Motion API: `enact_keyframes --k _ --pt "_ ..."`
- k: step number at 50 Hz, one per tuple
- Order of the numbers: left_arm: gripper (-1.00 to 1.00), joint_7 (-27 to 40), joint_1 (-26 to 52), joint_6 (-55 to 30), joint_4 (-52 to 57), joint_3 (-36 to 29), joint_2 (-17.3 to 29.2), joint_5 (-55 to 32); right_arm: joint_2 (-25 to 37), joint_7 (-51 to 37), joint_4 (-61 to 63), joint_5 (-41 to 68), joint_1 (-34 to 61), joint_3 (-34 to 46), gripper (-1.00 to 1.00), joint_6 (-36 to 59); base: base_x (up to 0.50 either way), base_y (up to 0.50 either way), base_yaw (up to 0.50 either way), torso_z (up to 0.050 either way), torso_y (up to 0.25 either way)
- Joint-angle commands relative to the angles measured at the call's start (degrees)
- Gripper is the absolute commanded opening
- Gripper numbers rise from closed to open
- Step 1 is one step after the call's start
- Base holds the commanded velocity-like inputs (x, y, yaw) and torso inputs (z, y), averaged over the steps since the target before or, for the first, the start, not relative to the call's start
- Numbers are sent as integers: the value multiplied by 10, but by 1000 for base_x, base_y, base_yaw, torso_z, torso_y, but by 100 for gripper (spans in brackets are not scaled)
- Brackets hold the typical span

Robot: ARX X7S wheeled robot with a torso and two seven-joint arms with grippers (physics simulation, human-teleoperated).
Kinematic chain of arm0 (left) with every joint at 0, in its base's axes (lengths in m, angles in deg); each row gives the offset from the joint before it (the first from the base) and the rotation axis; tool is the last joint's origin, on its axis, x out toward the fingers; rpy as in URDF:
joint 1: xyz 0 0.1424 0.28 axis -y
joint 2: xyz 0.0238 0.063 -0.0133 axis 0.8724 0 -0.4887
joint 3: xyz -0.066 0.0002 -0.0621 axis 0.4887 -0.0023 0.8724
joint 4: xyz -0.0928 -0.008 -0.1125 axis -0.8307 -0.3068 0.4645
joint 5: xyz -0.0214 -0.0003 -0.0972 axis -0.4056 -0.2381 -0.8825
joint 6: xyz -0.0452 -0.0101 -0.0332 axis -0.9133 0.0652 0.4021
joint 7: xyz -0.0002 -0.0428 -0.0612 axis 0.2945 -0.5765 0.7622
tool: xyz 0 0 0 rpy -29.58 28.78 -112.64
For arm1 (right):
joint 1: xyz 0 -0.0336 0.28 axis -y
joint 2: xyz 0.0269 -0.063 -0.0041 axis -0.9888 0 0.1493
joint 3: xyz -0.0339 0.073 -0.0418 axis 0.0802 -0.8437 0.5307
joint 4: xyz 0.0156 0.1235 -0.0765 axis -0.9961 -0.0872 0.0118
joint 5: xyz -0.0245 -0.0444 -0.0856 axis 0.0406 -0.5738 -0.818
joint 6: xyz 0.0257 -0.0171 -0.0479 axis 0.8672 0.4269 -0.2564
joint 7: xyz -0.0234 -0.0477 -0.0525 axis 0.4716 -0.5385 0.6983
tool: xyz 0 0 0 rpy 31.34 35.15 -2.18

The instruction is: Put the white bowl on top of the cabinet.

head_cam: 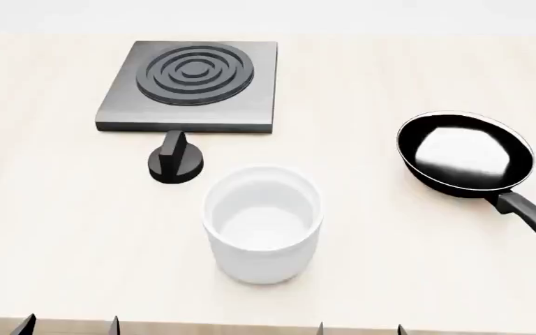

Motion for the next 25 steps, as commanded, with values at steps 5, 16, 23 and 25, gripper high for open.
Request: enact_keyframes --k 5,16,23,25 --pt "100 23 4 -8 -3 -21 17 -16 17 -25 0 10 -1 24 100 -1 0 0 0 0 0" --pt "100 66 8 -26 0 -38 29 -3 29 -42 -3 29 -2 37 100 -6 0 0 0 0 0" --pt "100 100 7 -39 23 -12 30 -28 34 -52 -5 41 -1 41 100 -7 0 0 0 0 0" --pt "100 104 2 -45 36 -6 34 -37 35 -53 -3 44 -2 42 100 -7 0 0 0 0 0"
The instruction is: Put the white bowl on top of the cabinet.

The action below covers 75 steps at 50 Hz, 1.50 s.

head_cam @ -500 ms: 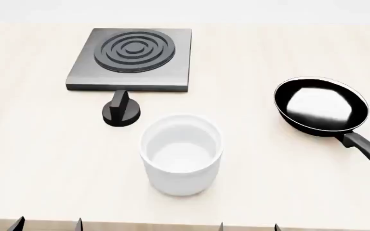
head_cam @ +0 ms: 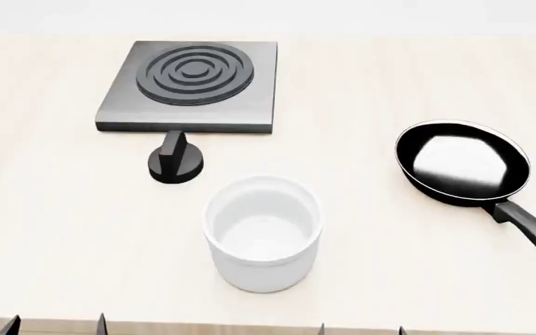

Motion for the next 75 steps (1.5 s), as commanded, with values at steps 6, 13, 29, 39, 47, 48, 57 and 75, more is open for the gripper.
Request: enact_keyframes --k 6,13,29,39,47,48,57,75 --pt "100 76 -36 -26 95 66 23 -39 14 -19 -2 21 0 14 100 -2 0 0 0 0 0" --pt "100 100 -91 -14 144 125 38 -67 18 -25 -2 25 1 21 100 -3 0 0 0 0 0" --pt "100 168 -185 24 234 234 34 -102 23 -46 2 41 3 23 100 4 0 0 0 0 0" --pt "100 225 -209 68 245 314 2 -172 28 -50 4 61 2 23 100 -2 0 0 0 0 0" --pt "100 245 -219 83 245 319 2 -181 33 -61 2 57 3 30 100 -3 0 0 0 0 0" --pt "100 248 -218 85 245 319 2 -181 33 -63 3 59 3 29 100 -2 0 0 0 0 0" --pt "100 259 -215 89 235 303 11 -177 32 -155 151 30 -9 24 100 140 0 0 0 0 0" --pt "100 271 -211 91 227 278 25 -175 64 -188 459 71 -36 -2 100 345 0 0 0 0 0"
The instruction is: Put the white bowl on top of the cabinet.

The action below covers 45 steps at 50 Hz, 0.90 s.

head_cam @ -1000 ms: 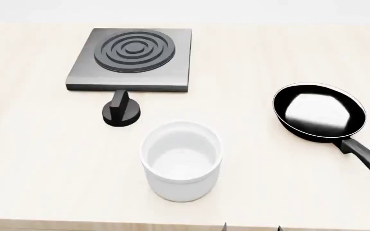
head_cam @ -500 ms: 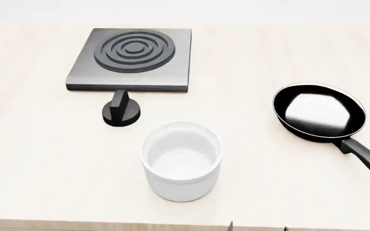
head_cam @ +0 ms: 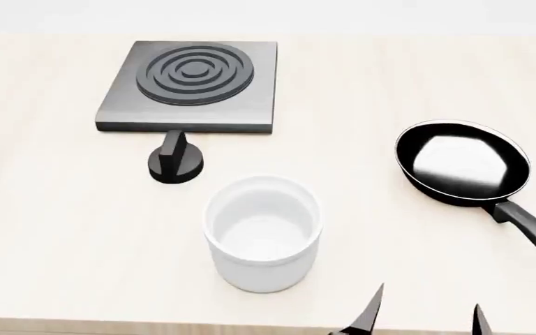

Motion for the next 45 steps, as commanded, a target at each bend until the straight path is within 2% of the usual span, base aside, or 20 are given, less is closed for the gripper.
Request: enact_keyframes --k 1,4,9,17,41,45 --pt "100 10 1 4 -6 -11 8 -1 18 -14 155 33 -7 -16 100 125 0 0 0 0 0" --pt "100 12 4 3 -10 -16 10 1 22 -20 189 41 0 -19 100 162 0 5 0 0 0" --pt "100 15 4 4 -11 -22 13 0 26 -22 206 47 -3 -23 100 165 70 246 0 0 0" --pt "100 21 0 6 -8 -25 17 -3 42 -43 246 14 8 31 100 202 261 476 0 0 0" --pt "100 33 -3 13 -11 -36 29 -8 40 -40 218 44 3 16 100 172 263 477 0 0 0" --pt "100 34 -3 14 -13 -38 30 -9 36 -37 217 59 0 4 100 163 90 31 0 0 0"
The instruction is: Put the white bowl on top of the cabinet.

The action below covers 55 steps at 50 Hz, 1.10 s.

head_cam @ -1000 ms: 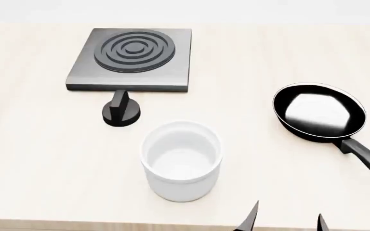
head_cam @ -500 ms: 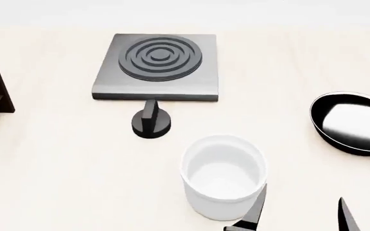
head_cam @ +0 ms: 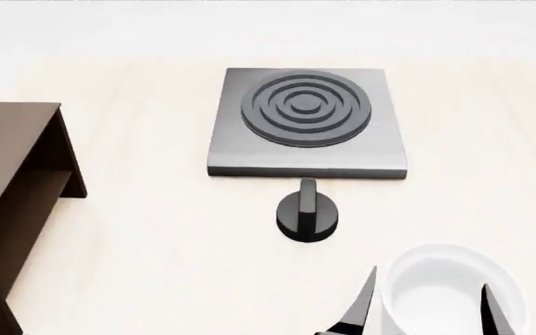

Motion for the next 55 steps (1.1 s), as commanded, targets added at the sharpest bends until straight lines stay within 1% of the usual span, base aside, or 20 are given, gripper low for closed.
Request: enact_keyframes --k 1,3,5,7,9,27,30,35,43,44,55 --pt "100 5 -2 3 -2 -6 4 -2 -2 2 -1 19 -5 -13 100 -16 0 0 0 0 0" --pt "100 6 -1 3 -3 -7 5 -2 -4 15 -5 33 -16 -22 100 -44 0 0 0 0 0" --pt "100 6 -1 4 -4 -8 6 -2 5 -6 -1 1 -10 -5 100 -25 0 0 0 0 0" --pt "100 7 -1 4 -5 -9 6 -2 4 -5 -2 8 -11 -11 100 -27 0 174 0 0 0" --pt "100 7 -2 5 -5 -10 7 -3 9 -10 -2 -5 -11 -2 100 -26 0 500 0 0 0" --pt "100 14 -2 9 -9 -18 13 -4 7 -12 -3 19 -12 -13 100 -29 0 497 0 0 0" --pt "100 15 -3 10 -8 -17 14 -6 5 -9 -4 31 -12 -20 100 -32 0 39 0 0 0" --pt "100 17 -4 11 -9 -19 15 -6 8 -20 -5 20 -3 -6 100 -14 0 0 0 0 0" --pt "100 19 -3 12 -11 -22 18 -8 8 -15 -6 34 -7 -12 100 -24 12 0 0 0 0" --pt "100 19 -3 12 -11 -23 18 -8 10 -17 -7 36 -4 -13 100 -14 500 0 0 0 0" --pt "100 21 -3 13 -13 -27 22 -9 16 -20 -8 34 -4 -5 100 -18 500 0 0 0 0"
